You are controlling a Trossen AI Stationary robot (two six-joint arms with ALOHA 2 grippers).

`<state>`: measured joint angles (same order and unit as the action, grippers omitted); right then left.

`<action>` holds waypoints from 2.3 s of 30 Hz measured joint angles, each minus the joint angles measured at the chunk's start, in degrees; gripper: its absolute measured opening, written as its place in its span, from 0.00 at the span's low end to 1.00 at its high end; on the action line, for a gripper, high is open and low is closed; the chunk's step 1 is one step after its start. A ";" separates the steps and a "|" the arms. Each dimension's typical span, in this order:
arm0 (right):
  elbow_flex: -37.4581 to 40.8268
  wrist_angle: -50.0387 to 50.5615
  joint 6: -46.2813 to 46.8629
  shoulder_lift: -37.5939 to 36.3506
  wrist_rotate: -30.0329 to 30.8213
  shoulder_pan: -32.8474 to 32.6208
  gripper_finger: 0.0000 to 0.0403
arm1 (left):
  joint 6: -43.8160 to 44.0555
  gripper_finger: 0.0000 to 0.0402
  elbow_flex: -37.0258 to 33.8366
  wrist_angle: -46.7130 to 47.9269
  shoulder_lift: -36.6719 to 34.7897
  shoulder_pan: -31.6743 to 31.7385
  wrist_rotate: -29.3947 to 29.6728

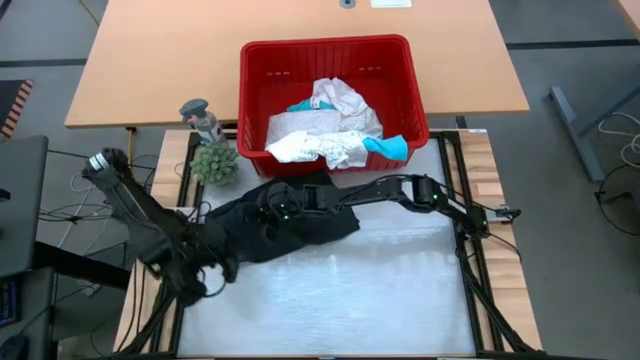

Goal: Fold Laundry from Bin
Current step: Fold the black shorts

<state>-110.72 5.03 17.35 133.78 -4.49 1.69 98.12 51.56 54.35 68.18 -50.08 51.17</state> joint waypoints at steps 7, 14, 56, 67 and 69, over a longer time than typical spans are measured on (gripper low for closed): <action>-0.08 11.89 -5.05 -8.03 1.58 0.85 0.36 | 19.30 0.49 1.21 6.89 15.20 -4.28 -7.00; 2.45 31.06 -5.50 -13.10 8.31 0.54 0.35 | 28.82 0.41 12.39 21.90 24.17 -8.69 -10.19; 24.11 52.37 29.35 -23.21 10.45 -30.80 0.09 | 17.79 0.00 7.05 -15.48 34.25 -10.31 -13.93; 23.99 42.11 18.54 -33.08 20.02 -30.93 0.24 | 4.09 0.06 14.76 -8.99 24.95 -10.86 -6.59; 24.01 40.98 16.82 -32.16 19.29 -30.32 0.33 | 1.64 0.11 14.79 -9.65 24.65 -11.06 -8.02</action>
<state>-86.70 46.02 34.16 101.62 14.79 -28.62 99.76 66.35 44.71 92.83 -61.13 43.16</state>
